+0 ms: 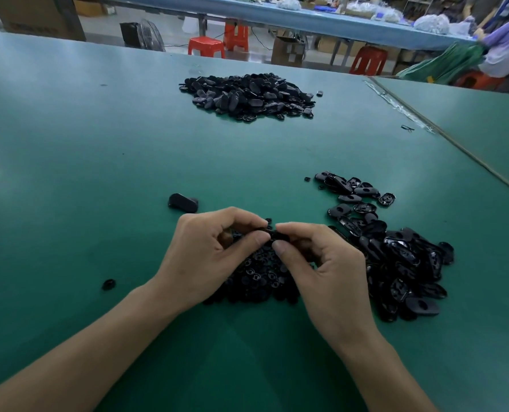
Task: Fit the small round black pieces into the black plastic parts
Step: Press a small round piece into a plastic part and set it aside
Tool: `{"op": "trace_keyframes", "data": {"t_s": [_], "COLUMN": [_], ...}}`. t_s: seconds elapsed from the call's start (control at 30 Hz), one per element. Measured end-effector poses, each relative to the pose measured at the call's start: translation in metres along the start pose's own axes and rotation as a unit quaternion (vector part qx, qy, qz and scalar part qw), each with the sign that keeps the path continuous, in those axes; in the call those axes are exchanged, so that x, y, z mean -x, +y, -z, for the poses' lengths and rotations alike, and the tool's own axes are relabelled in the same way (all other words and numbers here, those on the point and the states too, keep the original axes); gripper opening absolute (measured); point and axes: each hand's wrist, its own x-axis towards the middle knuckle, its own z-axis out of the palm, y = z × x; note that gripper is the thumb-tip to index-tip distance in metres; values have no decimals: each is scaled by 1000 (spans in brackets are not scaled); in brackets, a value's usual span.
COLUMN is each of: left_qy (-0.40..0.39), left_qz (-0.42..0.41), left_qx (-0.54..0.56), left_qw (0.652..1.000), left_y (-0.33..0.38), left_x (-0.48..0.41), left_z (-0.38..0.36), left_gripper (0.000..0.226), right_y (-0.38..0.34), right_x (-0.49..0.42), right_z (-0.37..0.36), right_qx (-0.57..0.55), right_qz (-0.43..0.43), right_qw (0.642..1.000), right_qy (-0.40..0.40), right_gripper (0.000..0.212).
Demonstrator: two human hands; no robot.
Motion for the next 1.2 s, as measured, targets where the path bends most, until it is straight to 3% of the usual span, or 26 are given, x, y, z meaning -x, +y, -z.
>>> {"op": "trace_keyframes", "data": {"t_s": [0.1,0.33,0.47,0.6,0.8,1.2], "left_qy": [-4,-15,18,62,67,55], "left_qz": [-3,10,45,74,94,115], "left_qx": [1,35,59,75,96,95], "left_qw": [1000,999,997,993,989,987], "left_y": [1,-1,-3,-4,-6,-8], "left_x": [0,0,-1,-2,-2,-2], "left_z": [0,-1,-1,2,1,1], "left_gripper": [13,24,24,28,25,23], "right_y": [-2,-5,-4,-7,-7,-8], "right_x": [0,1,2,5,3,-1], "right_z": [1,2,2,1,-1,-3], "right_qx": [54,53,198,342,314,281], "right_qz": [5,0,12,19,4,10], "right_qw": [999,999,980,934,943,957], "right_qy": [3,-2,-15,-107,-108,-70], "right_gripper": [17,17,30,32,15,21]}}
